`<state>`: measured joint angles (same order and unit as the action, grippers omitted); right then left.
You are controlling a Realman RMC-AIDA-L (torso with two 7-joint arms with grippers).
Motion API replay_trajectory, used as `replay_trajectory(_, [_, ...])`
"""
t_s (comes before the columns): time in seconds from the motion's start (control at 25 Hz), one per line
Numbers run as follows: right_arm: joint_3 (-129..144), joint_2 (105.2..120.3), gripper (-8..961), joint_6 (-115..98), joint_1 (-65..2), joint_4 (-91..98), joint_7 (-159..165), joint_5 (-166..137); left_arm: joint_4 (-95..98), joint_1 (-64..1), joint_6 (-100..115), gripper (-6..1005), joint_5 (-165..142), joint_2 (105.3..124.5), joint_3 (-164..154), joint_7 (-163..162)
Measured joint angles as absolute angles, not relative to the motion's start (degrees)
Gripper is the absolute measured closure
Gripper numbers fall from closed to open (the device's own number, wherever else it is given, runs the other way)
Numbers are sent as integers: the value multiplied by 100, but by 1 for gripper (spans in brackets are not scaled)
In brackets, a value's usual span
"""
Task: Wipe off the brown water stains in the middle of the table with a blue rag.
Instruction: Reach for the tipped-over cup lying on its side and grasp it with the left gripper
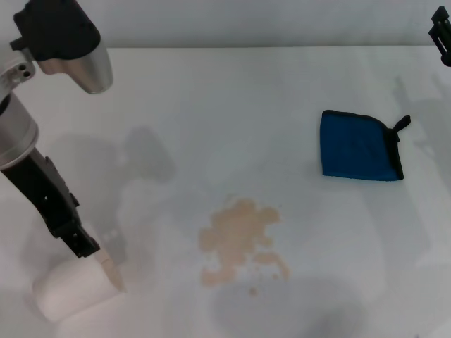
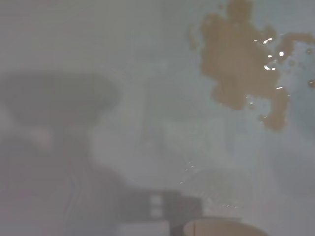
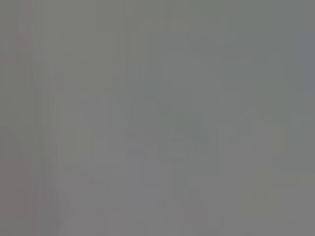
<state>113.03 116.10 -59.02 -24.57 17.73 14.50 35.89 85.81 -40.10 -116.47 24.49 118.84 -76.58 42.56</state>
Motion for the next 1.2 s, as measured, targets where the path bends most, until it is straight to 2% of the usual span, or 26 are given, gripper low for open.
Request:
replay_trajectory(0.28, [11302,11602,157,-5905,-2463,1776,1450,3663,9115,-3686,-11668,167,2676,11870,-7842,4005])
replay_trajectory(0.84, [11303,11593,157,-5907,-2529,1753,1450,3791,10504,-2479,-11672,168,2728,11876,-8749,3581])
replay_trajectory(1.2, [11303,11607,157,-5906,-2532,1775,1450,3789,10531,-2187,-11554,166,2677,11882,-8849,3700])
